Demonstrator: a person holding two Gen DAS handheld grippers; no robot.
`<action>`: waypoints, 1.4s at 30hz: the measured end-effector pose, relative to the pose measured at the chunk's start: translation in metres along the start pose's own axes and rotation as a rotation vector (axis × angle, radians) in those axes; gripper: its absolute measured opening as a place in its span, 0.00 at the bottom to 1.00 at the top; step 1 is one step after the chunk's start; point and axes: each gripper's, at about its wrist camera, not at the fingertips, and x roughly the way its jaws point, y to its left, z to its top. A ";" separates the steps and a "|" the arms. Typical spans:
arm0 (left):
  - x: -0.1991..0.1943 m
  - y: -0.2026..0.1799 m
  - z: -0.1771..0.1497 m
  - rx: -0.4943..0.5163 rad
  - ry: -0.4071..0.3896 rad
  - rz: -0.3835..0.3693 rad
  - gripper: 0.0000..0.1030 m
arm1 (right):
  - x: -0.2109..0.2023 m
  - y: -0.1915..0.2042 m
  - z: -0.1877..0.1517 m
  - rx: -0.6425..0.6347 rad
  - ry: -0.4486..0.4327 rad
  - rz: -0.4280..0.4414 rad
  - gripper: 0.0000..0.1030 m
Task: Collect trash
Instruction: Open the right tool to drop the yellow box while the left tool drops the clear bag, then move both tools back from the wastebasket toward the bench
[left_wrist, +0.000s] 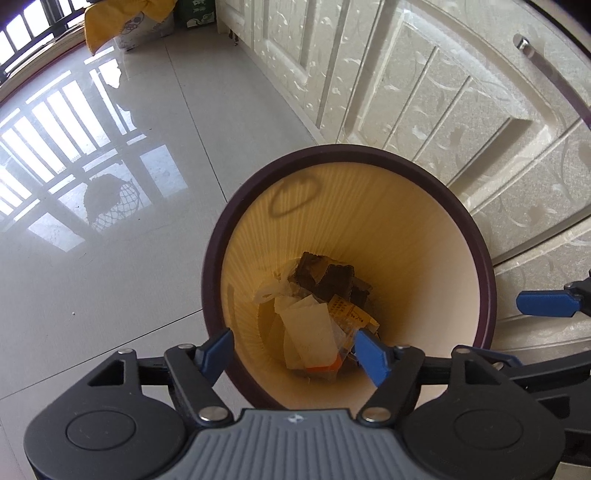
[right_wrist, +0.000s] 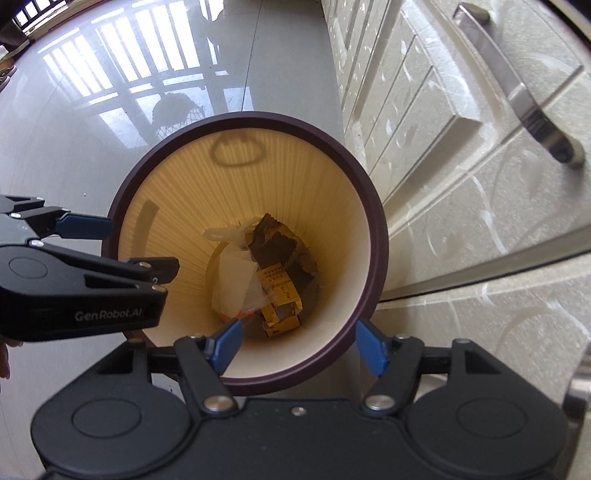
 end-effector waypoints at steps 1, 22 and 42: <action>-0.004 0.002 -0.002 -0.006 -0.002 -0.001 0.74 | -0.002 0.000 -0.001 0.002 -0.005 -0.001 0.68; -0.072 0.028 -0.045 -0.079 -0.031 0.030 0.98 | -0.062 0.013 -0.027 0.026 -0.123 -0.053 0.93; -0.169 0.030 -0.082 -0.094 -0.147 0.071 1.00 | -0.147 0.019 -0.057 0.084 -0.242 -0.075 1.00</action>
